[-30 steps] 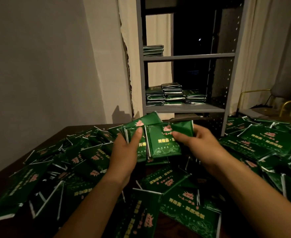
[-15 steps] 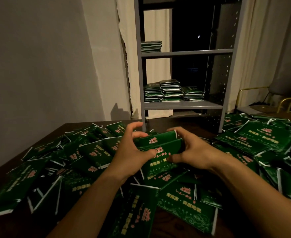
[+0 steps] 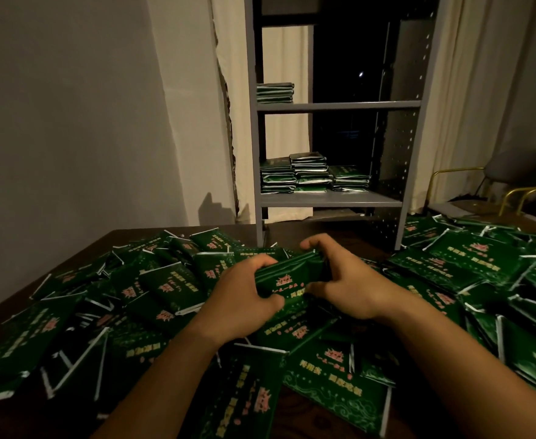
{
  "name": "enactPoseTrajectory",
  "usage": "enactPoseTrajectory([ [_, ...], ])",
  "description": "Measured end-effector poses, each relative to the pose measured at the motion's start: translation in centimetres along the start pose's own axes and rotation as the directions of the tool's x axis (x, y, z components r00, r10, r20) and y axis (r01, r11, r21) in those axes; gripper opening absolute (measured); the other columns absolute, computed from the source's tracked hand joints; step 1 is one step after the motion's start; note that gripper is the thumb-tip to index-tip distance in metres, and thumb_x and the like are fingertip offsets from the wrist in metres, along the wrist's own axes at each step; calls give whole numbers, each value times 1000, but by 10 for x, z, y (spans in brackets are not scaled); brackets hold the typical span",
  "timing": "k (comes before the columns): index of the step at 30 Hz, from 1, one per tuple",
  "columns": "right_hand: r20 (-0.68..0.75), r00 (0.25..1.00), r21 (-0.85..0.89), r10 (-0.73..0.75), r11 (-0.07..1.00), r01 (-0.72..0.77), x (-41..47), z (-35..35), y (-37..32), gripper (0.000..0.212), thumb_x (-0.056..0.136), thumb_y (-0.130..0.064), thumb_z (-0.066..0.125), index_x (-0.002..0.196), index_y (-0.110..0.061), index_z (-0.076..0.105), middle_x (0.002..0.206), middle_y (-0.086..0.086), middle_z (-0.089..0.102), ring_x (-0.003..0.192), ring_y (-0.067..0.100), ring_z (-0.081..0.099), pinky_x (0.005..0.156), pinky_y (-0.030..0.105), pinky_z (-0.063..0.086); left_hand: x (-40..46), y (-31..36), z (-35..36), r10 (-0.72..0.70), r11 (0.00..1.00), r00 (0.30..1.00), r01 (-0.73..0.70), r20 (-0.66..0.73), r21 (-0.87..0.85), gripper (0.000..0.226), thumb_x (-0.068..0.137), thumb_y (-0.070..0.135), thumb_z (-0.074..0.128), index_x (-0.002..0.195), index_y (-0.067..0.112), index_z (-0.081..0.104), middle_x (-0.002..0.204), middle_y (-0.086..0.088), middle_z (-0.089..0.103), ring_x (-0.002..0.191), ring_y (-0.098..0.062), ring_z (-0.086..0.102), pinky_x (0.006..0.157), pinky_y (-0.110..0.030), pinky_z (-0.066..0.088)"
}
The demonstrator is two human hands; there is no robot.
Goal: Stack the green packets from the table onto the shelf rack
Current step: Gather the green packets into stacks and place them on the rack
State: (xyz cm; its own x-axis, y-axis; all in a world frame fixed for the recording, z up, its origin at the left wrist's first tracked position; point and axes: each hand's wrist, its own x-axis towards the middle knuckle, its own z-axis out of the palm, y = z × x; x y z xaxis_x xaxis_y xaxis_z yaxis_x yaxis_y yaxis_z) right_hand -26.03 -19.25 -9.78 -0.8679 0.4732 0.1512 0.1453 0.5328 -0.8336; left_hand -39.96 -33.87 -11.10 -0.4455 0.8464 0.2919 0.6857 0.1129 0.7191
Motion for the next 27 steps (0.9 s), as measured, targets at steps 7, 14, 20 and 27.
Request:
enactPoseTrajectory([
  [7, -145, 985, -182, -90, 981, 63, 4, -10, -19, 32, 78, -10, 76, 95, -33, 60, 91, -8, 71, 88, 3, 67, 85, 36, 58, 6, 18, -14, 189, 954, 976, -157, -106, 256, 38, 81, 11, 69, 112, 32, 63, 103, 16, 61, 94, -1, 57, 81, -14, 46],
  [14, -111, 979, -207, -172, 967, 147, 1, -51, -42, 40, 83, -14, 78, 107, -37, 55, 103, -14, 69, 96, 0, 65, 84, 24, 56, 28, 40, -33, 242, 965, 963, -227, -119, 129, 40, 82, 3, 69, 110, 31, 65, 101, 16, 63, 93, -1, 60, 79, -17, 50],
  [20, -98, 968, -26, -233, 973, 231, -3, -86, -50, 35, 83, -4, 77, 109, -22, 63, 104, -9, 74, 100, 5, 70, 92, 31, 57, 60, 55, -35, 186, 970, 981, -191, -46, -149, 42, 83, -4, 70, 107, 30, 67, 96, 12, 68, 88, -6, 66, 75, -18, 55],
  [27, -284, 874, -431, -395, 867, 251, 4, -115, -41, 30, 80, -23, 77, 100, -38, 61, 100, -21, 64, 98, -7, 59, 89, 21, 53, 110, 66, -13, 296, 955, 955, -294, -39, 37, 37, 84, 7, 75, 116, 22, 65, 107, 9, 66, 100, -2, 62, 84, -14, 52],
])
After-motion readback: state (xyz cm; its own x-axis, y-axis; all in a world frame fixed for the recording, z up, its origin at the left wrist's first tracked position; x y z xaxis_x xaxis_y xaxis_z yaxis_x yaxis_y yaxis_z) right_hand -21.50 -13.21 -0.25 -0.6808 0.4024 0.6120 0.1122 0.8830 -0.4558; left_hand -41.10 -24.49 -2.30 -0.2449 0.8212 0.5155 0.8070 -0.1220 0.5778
